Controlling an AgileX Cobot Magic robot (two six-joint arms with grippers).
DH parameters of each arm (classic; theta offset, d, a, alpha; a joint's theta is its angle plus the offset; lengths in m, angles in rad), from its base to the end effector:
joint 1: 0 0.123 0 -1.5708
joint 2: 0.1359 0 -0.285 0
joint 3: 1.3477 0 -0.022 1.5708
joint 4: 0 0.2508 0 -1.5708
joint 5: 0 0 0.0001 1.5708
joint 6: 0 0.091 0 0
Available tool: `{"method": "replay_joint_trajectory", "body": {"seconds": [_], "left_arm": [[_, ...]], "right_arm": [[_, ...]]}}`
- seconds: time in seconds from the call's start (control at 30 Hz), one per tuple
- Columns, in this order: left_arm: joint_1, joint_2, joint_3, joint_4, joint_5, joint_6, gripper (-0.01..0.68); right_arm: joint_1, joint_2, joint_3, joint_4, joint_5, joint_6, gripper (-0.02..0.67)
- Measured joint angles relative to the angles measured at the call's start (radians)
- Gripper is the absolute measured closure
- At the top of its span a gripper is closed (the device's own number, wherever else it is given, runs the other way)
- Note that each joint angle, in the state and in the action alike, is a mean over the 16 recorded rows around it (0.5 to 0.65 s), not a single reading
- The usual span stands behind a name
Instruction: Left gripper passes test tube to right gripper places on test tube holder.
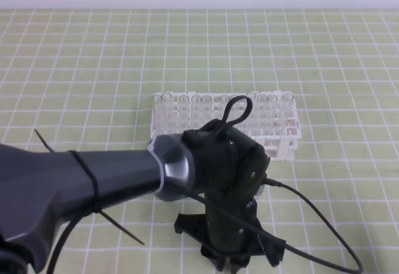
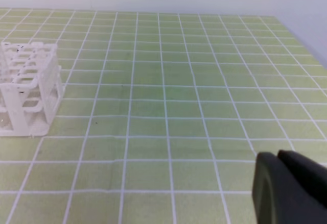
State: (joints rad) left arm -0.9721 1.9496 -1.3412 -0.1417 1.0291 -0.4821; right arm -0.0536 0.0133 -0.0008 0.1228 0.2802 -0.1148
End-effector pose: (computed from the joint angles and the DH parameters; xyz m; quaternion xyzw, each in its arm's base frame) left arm 0.1999 -0.3126 0.1750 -0.2071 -0.9764 0.0524 0.0329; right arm 0.0558 0.0001 0.1875 0.0113 0.7752 -0.0028 0.6317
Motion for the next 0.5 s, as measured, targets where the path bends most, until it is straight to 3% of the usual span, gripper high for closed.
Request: {"method": "replay_joint_trajectory", "body": {"seconds": [0.27,0.5], "left_arm": [[-0.018,-0.078,0.007,0.092,-0.025,0.004,0.588],[-0.057,-0.232,0.115,0.234,-0.16,0.004,0.592]], "right_arm": [[0.0,0.0,0.0,0.0,0.0,0.0,0.666],[0.0,0.0,0.0,0.0,0.0,0.0,0.666]]}}
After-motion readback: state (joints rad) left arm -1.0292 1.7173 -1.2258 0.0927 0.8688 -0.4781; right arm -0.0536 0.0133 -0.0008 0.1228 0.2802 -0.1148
